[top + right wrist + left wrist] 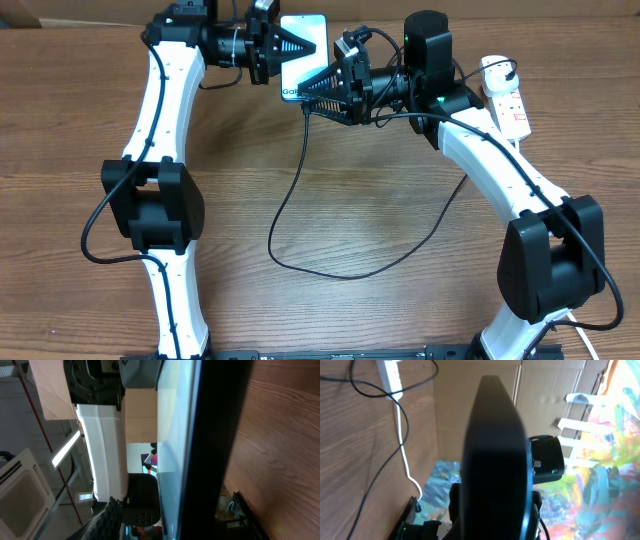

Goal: Plug charger to phone and switch on socket
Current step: 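Open the right gripper and pull it back right from the phone, then lower the plugged-in phone onto the table with the left gripper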

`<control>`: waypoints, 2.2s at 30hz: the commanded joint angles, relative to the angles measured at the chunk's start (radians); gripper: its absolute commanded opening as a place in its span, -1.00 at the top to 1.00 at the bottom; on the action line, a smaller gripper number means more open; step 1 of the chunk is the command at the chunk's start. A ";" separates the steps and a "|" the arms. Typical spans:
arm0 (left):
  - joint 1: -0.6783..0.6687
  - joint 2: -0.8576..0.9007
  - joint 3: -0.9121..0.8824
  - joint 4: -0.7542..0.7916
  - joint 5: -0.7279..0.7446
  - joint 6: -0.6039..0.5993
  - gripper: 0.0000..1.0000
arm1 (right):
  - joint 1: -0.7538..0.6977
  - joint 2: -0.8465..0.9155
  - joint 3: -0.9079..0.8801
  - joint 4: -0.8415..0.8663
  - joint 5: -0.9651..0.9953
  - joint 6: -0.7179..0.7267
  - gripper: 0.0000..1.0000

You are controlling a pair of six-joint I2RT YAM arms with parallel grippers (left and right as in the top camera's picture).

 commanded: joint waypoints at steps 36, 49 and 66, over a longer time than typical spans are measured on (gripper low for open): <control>-0.050 0.141 0.011 -0.055 -0.282 0.243 0.91 | -0.219 -0.004 0.011 -0.851 0.301 -0.679 -0.42; -0.061 0.235 0.011 -0.061 -0.380 0.349 0.92 | -0.243 -0.004 0.011 -0.934 0.410 -0.738 -0.47; -0.096 0.361 0.010 -0.049 -0.362 0.414 0.91 | -0.243 -0.004 0.011 -0.956 0.410 -0.746 -0.47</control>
